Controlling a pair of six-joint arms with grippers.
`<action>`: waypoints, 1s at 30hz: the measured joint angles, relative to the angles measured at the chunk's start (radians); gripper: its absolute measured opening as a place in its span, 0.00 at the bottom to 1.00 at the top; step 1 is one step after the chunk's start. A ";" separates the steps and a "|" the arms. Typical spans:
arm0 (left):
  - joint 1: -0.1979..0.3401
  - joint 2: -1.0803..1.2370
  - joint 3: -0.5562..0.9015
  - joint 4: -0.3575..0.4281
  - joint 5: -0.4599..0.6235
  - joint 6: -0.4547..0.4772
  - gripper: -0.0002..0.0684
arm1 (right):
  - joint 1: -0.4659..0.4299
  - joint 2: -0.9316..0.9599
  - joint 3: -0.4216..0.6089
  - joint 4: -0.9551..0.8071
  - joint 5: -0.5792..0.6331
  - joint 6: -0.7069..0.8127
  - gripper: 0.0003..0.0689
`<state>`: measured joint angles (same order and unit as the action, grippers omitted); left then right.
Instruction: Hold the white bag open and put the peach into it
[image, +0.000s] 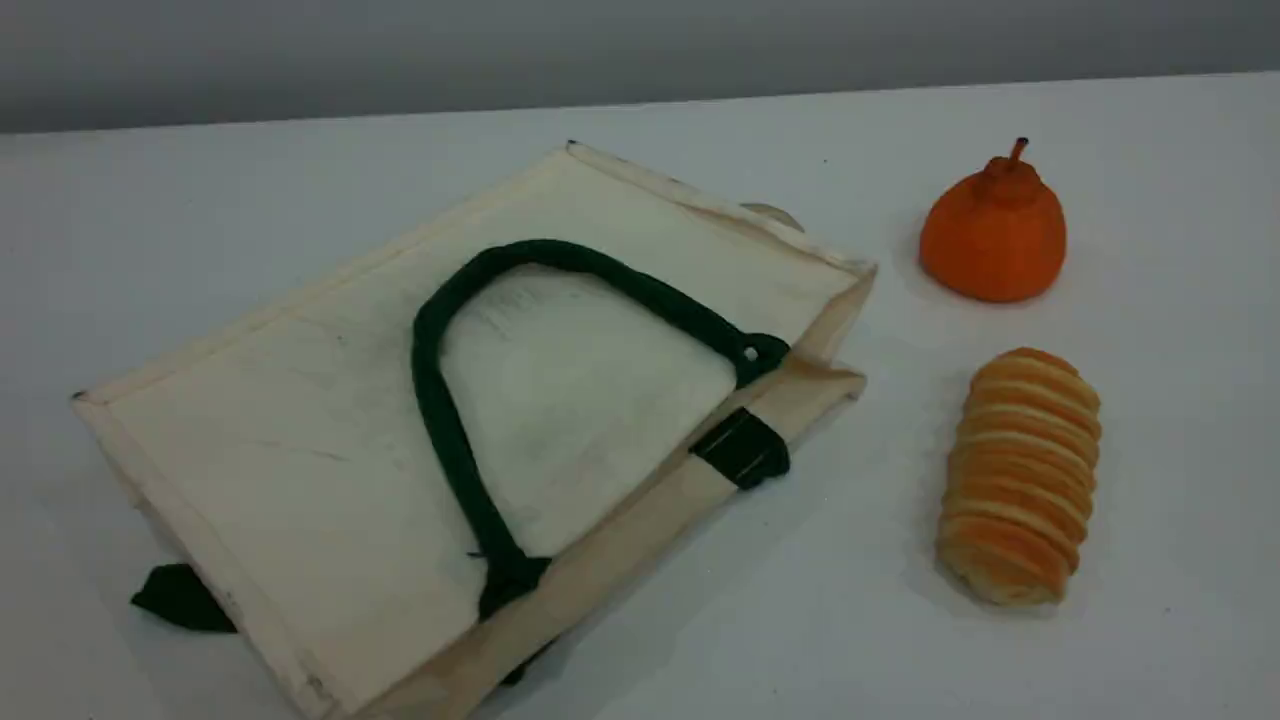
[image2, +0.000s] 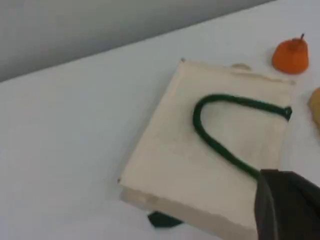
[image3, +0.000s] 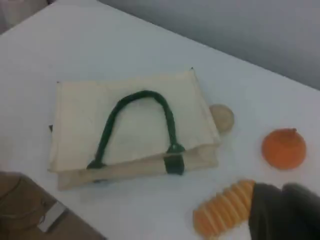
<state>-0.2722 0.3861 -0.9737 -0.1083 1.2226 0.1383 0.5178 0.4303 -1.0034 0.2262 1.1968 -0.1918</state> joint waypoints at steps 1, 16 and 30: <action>0.000 -0.009 0.022 0.000 0.000 0.000 0.02 | 0.000 -0.032 0.037 0.000 -0.012 -0.005 0.04; 0.000 -0.077 0.215 -0.034 -0.002 0.001 0.02 | 0.000 -0.363 0.419 -0.055 -0.100 0.002 0.04; 0.000 -0.121 0.327 -0.058 -0.002 0.006 0.02 | 0.000 -0.383 0.493 -0.075 -0.122 0.012 0.04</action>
<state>-0.2722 0.2649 -0.6470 -0.1668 1.2203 0.1438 0.5178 0.0477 -0.5100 0.1513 1.0752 -0.1796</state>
